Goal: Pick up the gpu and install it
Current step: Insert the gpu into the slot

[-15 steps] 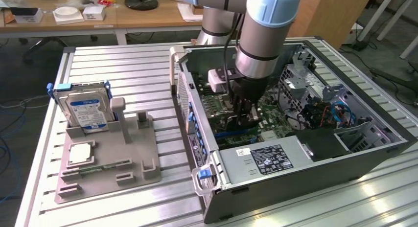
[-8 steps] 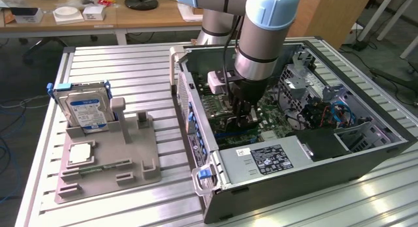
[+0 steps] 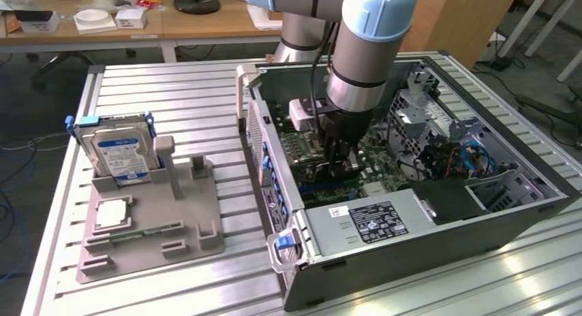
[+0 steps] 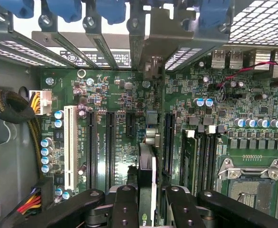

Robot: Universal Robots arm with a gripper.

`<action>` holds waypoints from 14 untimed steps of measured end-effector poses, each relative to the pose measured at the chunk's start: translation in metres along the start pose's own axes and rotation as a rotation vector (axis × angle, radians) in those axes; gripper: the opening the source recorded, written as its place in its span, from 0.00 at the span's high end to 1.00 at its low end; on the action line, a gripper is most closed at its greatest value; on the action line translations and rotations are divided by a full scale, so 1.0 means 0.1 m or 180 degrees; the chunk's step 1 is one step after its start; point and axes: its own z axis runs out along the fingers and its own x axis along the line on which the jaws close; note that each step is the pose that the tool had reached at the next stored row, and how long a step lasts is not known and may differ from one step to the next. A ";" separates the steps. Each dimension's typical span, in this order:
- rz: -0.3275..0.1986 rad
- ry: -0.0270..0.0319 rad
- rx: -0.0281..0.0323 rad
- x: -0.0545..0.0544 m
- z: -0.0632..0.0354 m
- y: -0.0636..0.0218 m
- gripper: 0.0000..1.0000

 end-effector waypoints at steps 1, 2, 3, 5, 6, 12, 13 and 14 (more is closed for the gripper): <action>0.0000 0.0000 0.0000 0.00 0.000 0.000 0.73; 0.0000 0.0000 0.0000 0.00 0.000 0.000 0.73; 0.0000 0.0000 0.0000 0.00 0.000 0.000 0.73; 0.0000 0.0000 0.0000 0.00 0.000 0.000 0.73; 0.0000 0.0000 0.0000 0.00 0.000 0.000 0.73; 0.0000 0.0000 0.0000 0.00 0.000 0.000 0.73; 0.0000 0.0000 0.0000 0.00 0.000 0.000 0.73; 0.0000 0.0000 0.0000 0.00 0.000 0.000 0.73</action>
